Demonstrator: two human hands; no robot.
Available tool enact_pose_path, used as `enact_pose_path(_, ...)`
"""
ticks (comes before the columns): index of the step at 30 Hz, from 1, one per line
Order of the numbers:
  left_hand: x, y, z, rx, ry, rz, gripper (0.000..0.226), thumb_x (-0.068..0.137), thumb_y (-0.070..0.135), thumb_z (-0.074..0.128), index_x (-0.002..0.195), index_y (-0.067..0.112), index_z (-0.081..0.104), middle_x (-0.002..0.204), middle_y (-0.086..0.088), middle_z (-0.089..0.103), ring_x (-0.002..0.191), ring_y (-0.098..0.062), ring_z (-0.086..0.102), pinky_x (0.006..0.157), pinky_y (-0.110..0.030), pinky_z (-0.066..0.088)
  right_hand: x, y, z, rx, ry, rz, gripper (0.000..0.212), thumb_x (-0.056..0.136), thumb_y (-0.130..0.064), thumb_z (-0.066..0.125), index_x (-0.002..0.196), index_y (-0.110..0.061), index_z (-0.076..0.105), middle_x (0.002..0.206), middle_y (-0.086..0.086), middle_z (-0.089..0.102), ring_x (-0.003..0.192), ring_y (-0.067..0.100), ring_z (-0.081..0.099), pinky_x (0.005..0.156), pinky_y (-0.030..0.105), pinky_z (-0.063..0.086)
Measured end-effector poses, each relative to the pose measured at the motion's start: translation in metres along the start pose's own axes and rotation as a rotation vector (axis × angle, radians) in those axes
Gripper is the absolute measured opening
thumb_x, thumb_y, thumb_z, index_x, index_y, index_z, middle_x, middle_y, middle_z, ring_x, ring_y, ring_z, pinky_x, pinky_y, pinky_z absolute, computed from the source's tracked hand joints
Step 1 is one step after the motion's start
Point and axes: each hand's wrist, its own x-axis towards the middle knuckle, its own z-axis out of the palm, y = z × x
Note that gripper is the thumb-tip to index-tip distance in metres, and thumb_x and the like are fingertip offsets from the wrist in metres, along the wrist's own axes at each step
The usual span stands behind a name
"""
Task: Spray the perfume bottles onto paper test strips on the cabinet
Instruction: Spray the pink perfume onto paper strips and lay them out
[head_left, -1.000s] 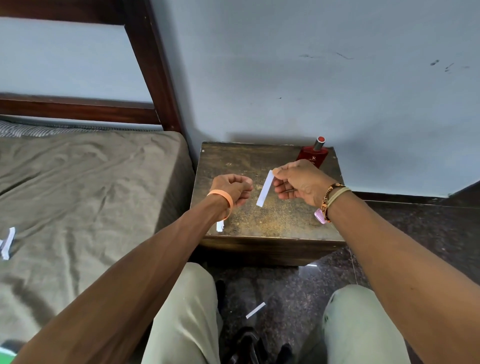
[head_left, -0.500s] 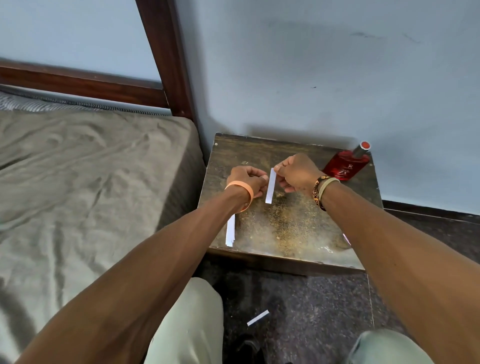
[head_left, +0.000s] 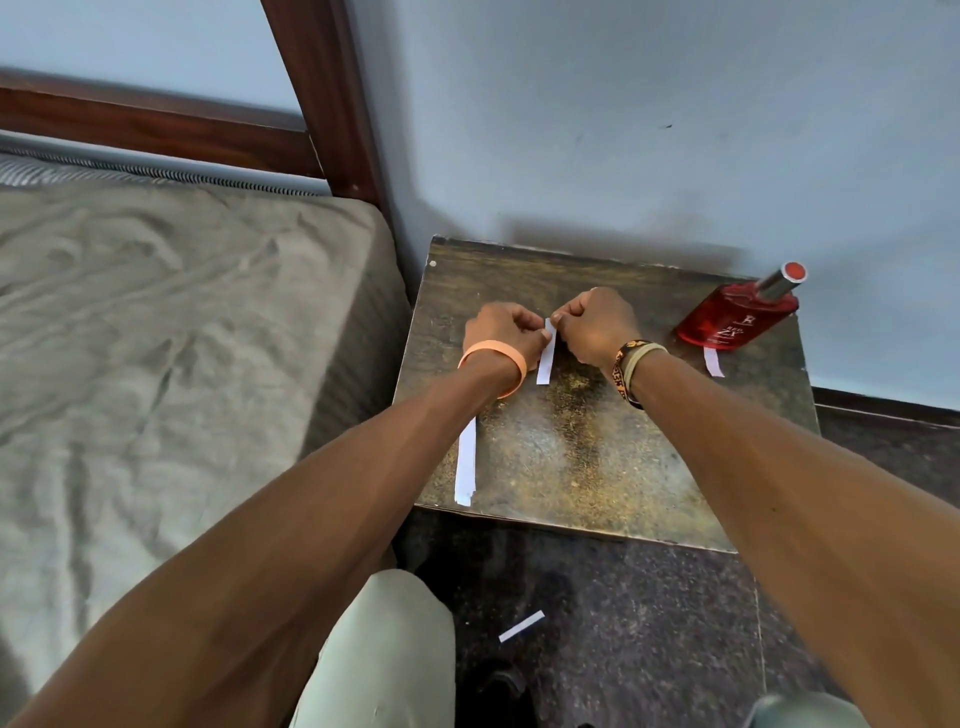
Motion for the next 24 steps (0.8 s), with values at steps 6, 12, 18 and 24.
enact_pose_path(6,0.004,-0.003,0.007,0.161,0.028,0.059,0.004,0.077,0.024,0.077,0.078,0.022,0.074,0.076,-0.001,0.074,0.071,-0.019,0.071,0.073,-0.035,0.061,0.000,0.004,0.004,-0.007,0.084,-0.018,0.013,0.092,-0.020,0.065,0.091,-0.014,0.076,0.099,0.003,0.073,0.088,0.016,0.063,0.076,0.029,0.050)
enact_pose_path(12,0.004,-0.004,0.010,0.208,0.064,0.091,0.004,0.079,0.026,0.074,0.079,0.023,0.076,0.081,-0.001,0.074,0.076,-0.020,0.070,0.078,-0.034,0.059,-0.004,0.006,0.007,0.042,0.144,-0.004,0.012,0.087,-0.022,0.072,0.095,-0.013,0.073,0.099,0.005,0.073,0.095,0.022,0.066,0.088,0.041,0.055)
enact_pose_path(18,0.001,-0.003,0.004,0.158,0.019,0.090,0.007,0.078,0.019,0.077,0.085,0.018,0.074,0.081,-0.003,0.073,0.074,-0.019,0.070,0.075,-0.036,0.060,-0.011,0.010,0.004,0.199,0.097,0.005,0.006,0.091,-0.027,0.064,0.097,-0.025,0.066,0.098,0.001,0.072,0.093,0.020,0.068,0.086,0.044,0.056)
enact_pose_path(24,-0.037,0.007,-0.004,0.105,0.176,0.262,0.005,0.082,0.019,0.070,0.087,0.021,0.069,0.076,0.011,0.066,0.069,-0.005,0.061,0.075,-0.026,0.055,-0.050,0.005,-0.045,0.284,0.147,-0.090,0.013,0.100,-0.024,0.053,0.109,-0.018,0.060,0.083,0.000,0.069,0.065,0.011,0.065,0.054,0.020,0.050)
